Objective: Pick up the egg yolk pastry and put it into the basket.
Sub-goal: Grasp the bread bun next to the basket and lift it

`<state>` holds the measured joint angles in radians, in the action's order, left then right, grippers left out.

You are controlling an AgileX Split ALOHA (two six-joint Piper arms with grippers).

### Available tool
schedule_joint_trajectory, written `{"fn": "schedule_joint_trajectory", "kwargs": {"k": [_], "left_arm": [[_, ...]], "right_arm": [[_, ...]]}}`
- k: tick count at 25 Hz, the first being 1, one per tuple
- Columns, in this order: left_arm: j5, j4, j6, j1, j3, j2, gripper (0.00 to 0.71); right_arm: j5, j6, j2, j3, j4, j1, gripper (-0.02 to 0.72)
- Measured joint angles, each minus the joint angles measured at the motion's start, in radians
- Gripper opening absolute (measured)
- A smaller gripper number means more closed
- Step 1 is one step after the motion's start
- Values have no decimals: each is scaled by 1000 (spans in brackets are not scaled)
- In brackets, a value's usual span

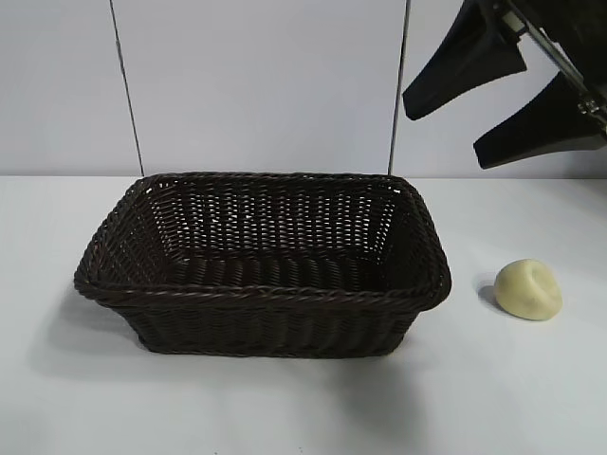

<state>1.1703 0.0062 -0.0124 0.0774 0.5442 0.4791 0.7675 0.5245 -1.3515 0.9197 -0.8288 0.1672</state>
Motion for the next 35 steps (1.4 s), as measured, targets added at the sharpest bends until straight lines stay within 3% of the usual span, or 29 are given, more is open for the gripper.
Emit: {"fn": "schedule_joint_trajectory", "kwargs": {"k": [3,15,26,32,35], "left_arm": [[-35,-6,1,0,-55,-57,540],[-59,-19,1,0,-65,-85,540],[-54,-19,0,0,-65,-419,540],[-47,-20,0,0,-65,-492,540],[-47,-20,0,0,-65,-492,540]], "right_arm": [[1,0,0,0,0,0,567],[0,0,0,0,0,0,567],[-34,-6,0,0,0,0,567],[-28,-84,0,2,20,0,567],[-6,-157,-19,26,93,0,567]]}}
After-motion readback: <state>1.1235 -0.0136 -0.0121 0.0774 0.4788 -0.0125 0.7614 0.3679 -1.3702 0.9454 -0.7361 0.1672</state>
